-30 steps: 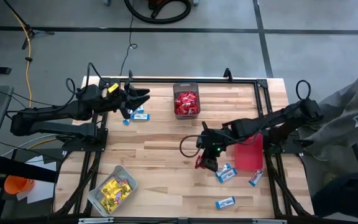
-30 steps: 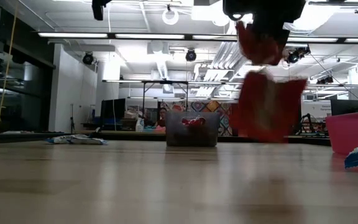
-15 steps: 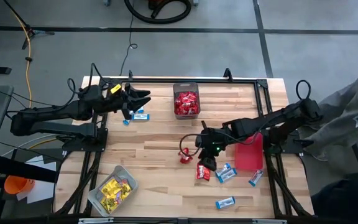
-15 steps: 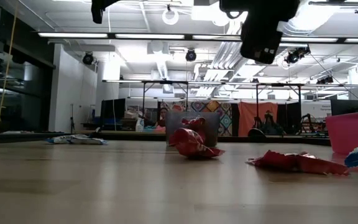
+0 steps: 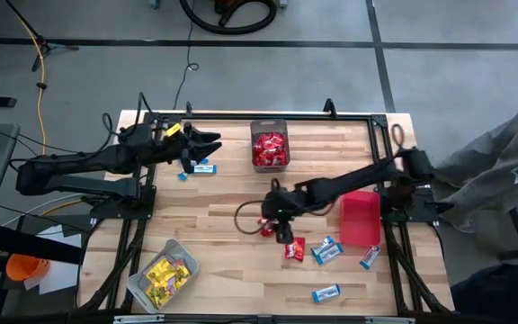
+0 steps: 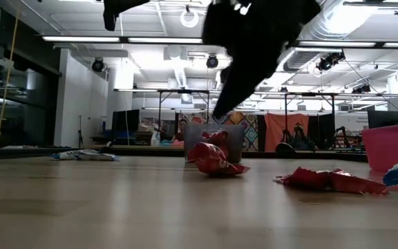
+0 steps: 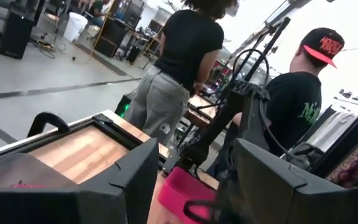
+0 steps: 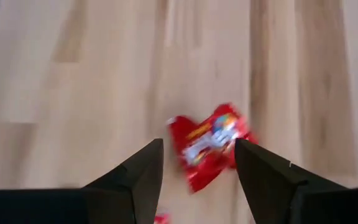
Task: Sort candy
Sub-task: Put the red candy pack into the black bin
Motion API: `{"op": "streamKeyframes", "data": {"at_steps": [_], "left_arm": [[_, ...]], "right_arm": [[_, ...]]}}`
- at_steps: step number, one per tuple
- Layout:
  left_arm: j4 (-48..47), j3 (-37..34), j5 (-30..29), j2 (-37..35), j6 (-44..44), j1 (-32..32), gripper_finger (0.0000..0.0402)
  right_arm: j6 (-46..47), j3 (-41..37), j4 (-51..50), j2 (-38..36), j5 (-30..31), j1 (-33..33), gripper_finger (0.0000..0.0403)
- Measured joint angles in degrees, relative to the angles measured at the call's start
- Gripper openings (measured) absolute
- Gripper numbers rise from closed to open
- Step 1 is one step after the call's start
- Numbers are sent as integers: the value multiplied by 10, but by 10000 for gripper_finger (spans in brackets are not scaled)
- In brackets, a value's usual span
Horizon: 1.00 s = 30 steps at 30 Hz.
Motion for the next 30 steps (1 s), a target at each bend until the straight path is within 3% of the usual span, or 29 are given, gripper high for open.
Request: {"op": "streamKeyframes", "data": {"at_steps": [4,9,16,19,24,30], "left_arm": [[0,0,0,9,0,0,197],[1,0,0,19,-10,0,197],[2,0,0,28,-10,0,197],[1,0,0,28,-5,0,197],[1,0,0,27,1,0,197],[0,0,0,27,26,0,197]], "right_arm": [[-47,51,-49,65,31,0,207],[-93,81,-69,121,21,3,211],[-106,83,-74,146,21,2,201],[-106,82,-79,138,32,3,159],[-106,80,-118,76,50,-1,27],[-87,80,-200,-43,86,-18,19]]}}
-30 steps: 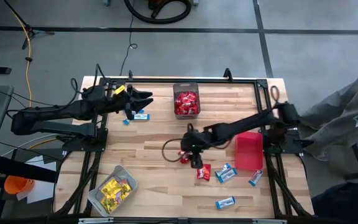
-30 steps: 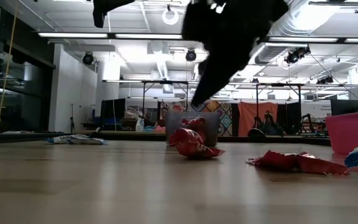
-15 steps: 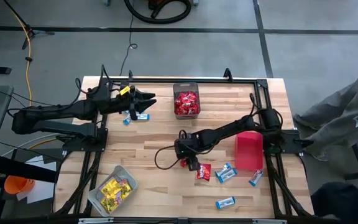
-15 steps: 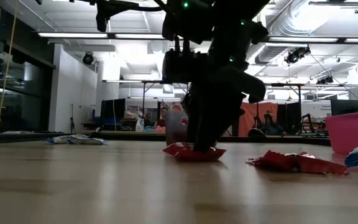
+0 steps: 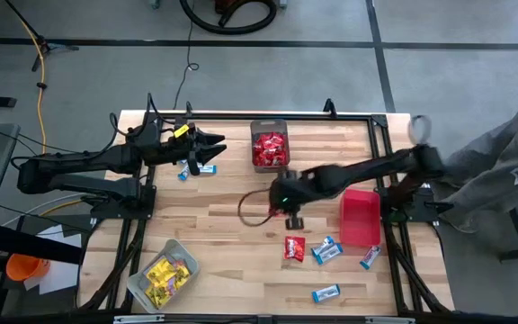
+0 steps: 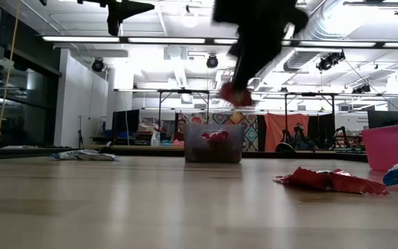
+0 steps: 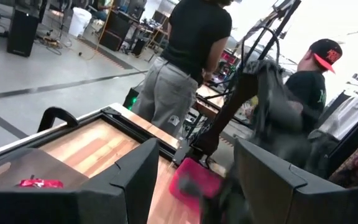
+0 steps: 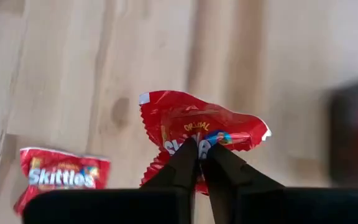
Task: Sort candy
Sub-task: Put the red candy pack into the black bin
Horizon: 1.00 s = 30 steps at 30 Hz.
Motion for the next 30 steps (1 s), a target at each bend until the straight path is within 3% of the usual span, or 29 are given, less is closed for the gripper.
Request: {"op": "streamKeyframes", "data": {"at_steps": [6,11,14,21,30], "left_arm": [[-2,0,0,0,0,0,197],[-2,0,0,0,22,0,197],[-2,0,0,3,63,-11,197],[-4,0,0,40,176,-77,197],[-2,0,-22,93,201,-134,197]], "right_arm": [[44,-5,-29,-134,76,-24,8],[75,-6,28,-215,99,-51,3],[65,-6,81,-247,67,-65,2],[45,-6,134,-261,-101,-105,1],[46,-6,175,-231,-141,-111,0]]}}
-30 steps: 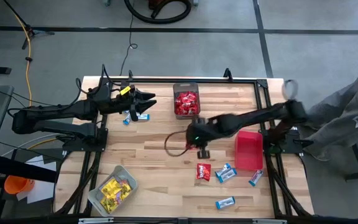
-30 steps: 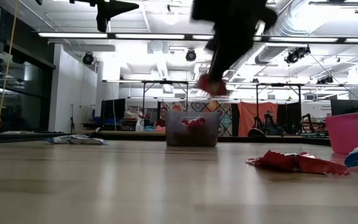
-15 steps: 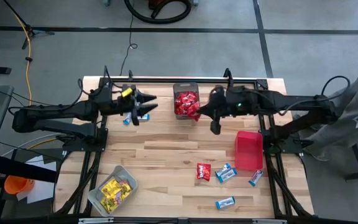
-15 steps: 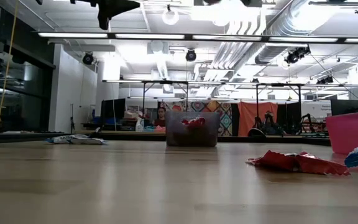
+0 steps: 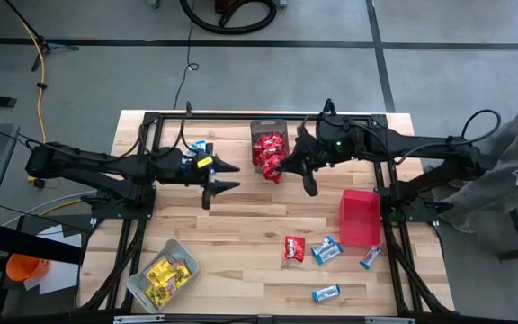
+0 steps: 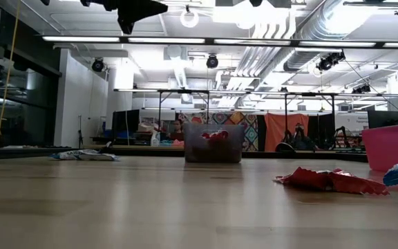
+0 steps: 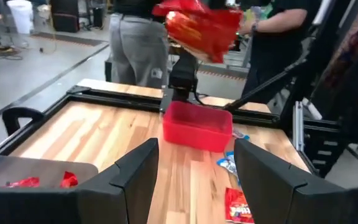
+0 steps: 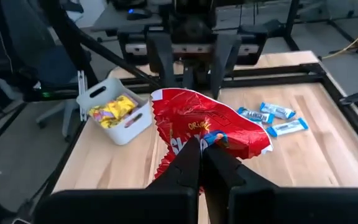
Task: Sort candy
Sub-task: Put the red candy pack into the black bin
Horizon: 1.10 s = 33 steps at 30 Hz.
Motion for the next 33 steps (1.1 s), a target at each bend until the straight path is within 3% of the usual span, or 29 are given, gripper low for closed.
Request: {"op": "streamKeyframes", "data": {"at_steps": [9,13,17,20,33], "left_arm": [[41,0,-26,-15,-17,0,197],[41,0,-31,-17,-44,0,197],[40,0,-38,-18,-57,0,197],[40,0,-38,-18,-57,0,197],[37,0,-38,-18,-61,0,197]], "right_arm": [[-5,-13,20,4,7,-32,0],[14,-97,105,2,6,-69,0],[108,-187,239,11,33,-137,0],[165,-219,258,42,30,-181,0],[171,-188,242,181,64,-190,0]]}}
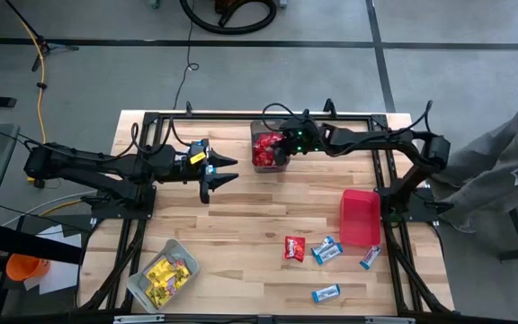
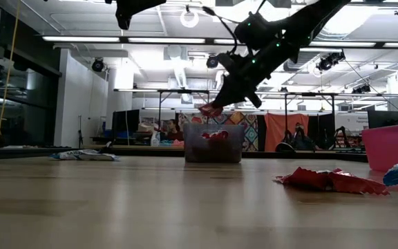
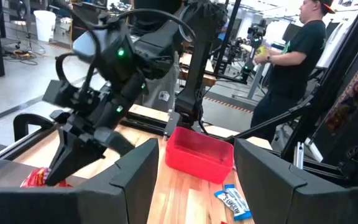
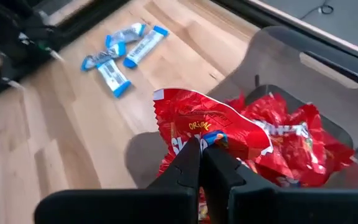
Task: Sort candy
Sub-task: Put the red candy pack into the black bin
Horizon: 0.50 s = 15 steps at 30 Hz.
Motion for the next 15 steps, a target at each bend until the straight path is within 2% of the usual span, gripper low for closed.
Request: {"op": "streamKeyframes", "data": {"at_steps": [8,15], "left_arm": [[-2,0,0,0,0,0,197],[-3,0,0,0,0,0,197]], "right_arm": [[4,5,-12,-1,18,-2,14],[5,5,-17,-1,29,0,99]]}}
